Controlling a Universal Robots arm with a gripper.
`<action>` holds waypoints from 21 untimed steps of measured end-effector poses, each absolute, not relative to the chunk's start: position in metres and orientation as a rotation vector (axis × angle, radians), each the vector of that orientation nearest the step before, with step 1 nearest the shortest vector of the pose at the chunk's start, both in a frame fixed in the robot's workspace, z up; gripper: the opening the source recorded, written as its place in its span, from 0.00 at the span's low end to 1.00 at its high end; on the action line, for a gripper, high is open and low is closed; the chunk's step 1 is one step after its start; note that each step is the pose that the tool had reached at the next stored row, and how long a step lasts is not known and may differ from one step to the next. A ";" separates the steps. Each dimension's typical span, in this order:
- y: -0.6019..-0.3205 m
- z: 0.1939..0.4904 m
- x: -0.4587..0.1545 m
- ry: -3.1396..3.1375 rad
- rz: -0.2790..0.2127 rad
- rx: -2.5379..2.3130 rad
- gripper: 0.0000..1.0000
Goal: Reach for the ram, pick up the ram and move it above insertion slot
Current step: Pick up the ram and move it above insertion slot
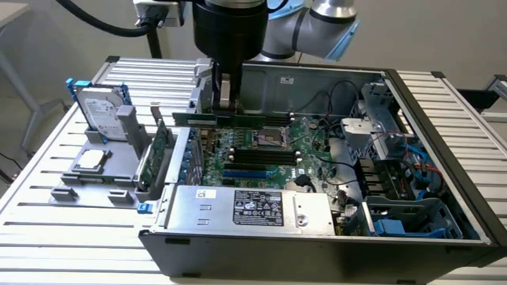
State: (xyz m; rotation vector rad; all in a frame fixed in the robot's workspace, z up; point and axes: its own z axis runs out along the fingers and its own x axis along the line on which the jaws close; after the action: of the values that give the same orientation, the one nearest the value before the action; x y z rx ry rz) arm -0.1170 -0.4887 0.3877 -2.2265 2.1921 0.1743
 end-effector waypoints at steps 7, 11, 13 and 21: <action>-0.479 0.388 -0.093 2.192 0.174 -2.226 0.13; -0.470 0.388 -0.082 2.192 0.174 -2.227 0.13; -0.465 0.387 -0.076 2.192 0.174 -2.227 0.13; -0.450 0.386 -0.059 2.194 0.174 -2.225 0.13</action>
State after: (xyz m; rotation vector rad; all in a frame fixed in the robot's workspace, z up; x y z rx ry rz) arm -0.0590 -0.4500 0.3859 -2.2247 2.1940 0.1740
